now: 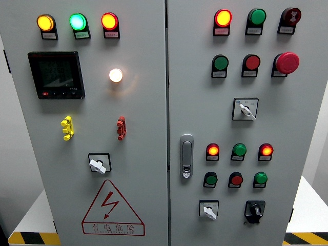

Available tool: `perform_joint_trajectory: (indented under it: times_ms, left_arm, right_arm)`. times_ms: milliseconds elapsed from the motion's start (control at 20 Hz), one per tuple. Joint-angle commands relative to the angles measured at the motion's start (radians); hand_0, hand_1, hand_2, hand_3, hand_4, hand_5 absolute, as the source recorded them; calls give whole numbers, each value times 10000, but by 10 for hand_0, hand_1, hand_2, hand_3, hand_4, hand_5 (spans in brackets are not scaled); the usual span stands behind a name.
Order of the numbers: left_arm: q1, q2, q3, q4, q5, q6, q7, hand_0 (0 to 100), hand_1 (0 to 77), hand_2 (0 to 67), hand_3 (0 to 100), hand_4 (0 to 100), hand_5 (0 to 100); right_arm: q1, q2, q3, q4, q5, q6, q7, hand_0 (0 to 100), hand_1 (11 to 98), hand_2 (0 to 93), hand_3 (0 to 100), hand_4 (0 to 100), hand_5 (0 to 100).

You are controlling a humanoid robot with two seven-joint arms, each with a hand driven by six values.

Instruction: Trip black knob to open circuit

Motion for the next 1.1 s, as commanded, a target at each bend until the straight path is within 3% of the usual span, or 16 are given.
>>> perform_joint_trajectory:
  times_ms: [0, 250, 350, 450, 700, 850, 900, 1000, 1050]
  left_arm:
    - [0, 0, 1, 0, 0, 0, -2, 0, 33, 128, 214, 66, 16]
    - [0, 0, 1, 0, 0, 0, -2, 0, 33, 128, 214, 66, 16]
    - [0, 0, 1, 0, 0, 0, -2, 0, 32, 128, 214, 66, 16]
    - [0, 0, 1, 0, 0, 0, -2, 0, 32, 128, 214, 66, 16]
    - [0, 0, 1, 0, 0, 0, -2, 0, 32, 128, 214, 66, 16]
    - [0, 0, 1, 0, 0, 0, -2, 0, 32, 127, 214, 66, 16]
    - [0, 0, 1, 0, 0, 0, -2, 0, 32, 127, 214, 67, 16]
    - [0, 0, 1, 0, 0, 0, -2, 0, 32, 127, 214, 67, 16]
    - [0, 0, 1, 0, 0, 0, -2, 0, 31, 127, 214, 67, 16]
  right_arm:
    - [-176, 16, -378, 1238, -492, -619, -8, 739, 405, 58, 232, 130, 259]
    - [-161, 46, -425, 3019, -1337, -728, -69, 763, 412, 70, 270, 172, 319]
    - [83, 61, -471, 3556, -1430, -759, -466, 776, 410, 72, 280, 186, 351]
    - [390, 62, -502, 3941, -1506, -1064, -636, 785, 408, 73, 295, 210, 395]
    - [1035, 77, -609, 4294, -1660, -1143, -1035, 804, 409, 75, 346, 284, 492]
    - [1188, 92, -870, 4417, -1706, -1143, -1097, 809, 409, 76, 398, 357, 547]
    - [1280, 138, -870, 4402, -1691, -1143, -1112, 810, 409, 76, 444, 405, 574]
    - [1403, 153, -870, 4387, -1691, -1143, -1113, 812, 412, 76, 510, 474, 608]
    - [1404, 154, -885, 4402, -1691, -1143, -1113, 813, 412, 74, 575, 570, 645]
